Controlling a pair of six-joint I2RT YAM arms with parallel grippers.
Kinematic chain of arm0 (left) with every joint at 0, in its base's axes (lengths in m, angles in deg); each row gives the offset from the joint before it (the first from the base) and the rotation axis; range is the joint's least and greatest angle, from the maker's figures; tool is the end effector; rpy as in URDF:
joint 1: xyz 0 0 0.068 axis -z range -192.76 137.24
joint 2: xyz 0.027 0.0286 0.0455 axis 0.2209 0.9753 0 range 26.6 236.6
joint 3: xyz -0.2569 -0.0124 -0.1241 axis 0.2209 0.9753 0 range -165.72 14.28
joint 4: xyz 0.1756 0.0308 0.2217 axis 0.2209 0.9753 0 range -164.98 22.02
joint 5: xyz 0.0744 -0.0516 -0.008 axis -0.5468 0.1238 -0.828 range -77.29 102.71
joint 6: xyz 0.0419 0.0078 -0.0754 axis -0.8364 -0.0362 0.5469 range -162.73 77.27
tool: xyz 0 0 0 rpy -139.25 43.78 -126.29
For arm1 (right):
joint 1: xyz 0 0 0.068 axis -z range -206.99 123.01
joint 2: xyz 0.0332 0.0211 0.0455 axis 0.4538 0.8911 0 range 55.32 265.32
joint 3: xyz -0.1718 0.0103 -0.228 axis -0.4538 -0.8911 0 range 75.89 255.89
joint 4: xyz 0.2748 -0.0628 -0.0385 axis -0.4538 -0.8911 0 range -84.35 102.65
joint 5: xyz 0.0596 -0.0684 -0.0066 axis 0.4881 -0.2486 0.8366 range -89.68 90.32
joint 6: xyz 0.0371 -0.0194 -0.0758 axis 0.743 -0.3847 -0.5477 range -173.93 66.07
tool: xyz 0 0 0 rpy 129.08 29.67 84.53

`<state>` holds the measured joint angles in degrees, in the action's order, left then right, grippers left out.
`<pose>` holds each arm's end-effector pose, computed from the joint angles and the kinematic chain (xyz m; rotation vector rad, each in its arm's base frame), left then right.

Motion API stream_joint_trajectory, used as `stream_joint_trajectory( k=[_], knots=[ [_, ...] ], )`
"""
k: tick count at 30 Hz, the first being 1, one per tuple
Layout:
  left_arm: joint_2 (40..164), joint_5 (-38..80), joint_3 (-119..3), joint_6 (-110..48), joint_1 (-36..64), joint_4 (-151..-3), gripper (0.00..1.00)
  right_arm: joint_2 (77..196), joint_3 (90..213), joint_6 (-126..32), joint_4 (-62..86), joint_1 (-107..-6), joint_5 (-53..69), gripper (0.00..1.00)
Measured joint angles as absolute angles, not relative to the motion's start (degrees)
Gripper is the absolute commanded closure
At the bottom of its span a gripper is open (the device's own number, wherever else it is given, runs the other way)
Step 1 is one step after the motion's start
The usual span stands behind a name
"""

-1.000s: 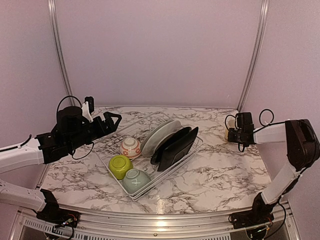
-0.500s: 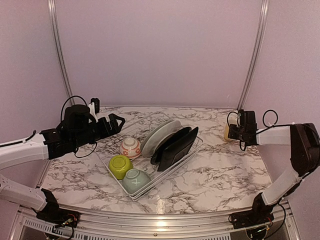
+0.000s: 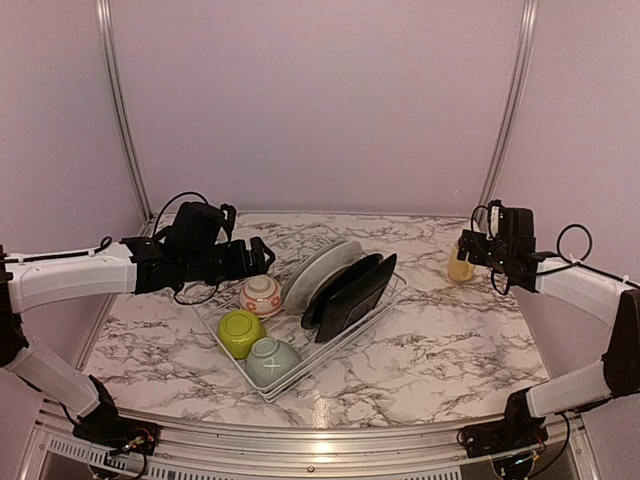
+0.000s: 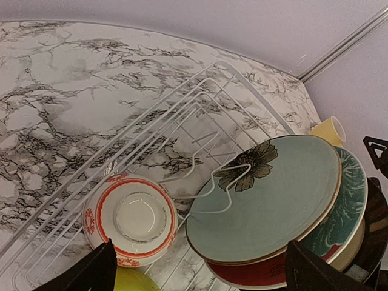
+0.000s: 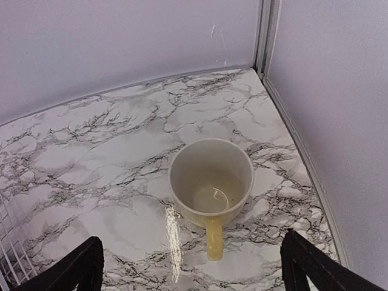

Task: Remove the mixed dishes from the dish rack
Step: Grab the bowl from the dish rack.

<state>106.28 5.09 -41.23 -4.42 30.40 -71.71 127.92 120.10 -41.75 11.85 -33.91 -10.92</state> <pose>0.2796 -0.2483 0.2615 0.0040 2.1299 -0.7363 0.3323 0.0252 0.2301 0.2141 2.0584 0.0007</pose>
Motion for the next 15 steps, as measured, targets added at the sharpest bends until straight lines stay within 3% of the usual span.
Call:
stream_joint_trajectory(
  k=[15],
  knots=[
    [123.83,0.92,-57.97,-9.15,30.4,-57.31,0.01,127.42,130.26,-35.63,-0.17,-34.59,-11.19,0.02]
  ],
)
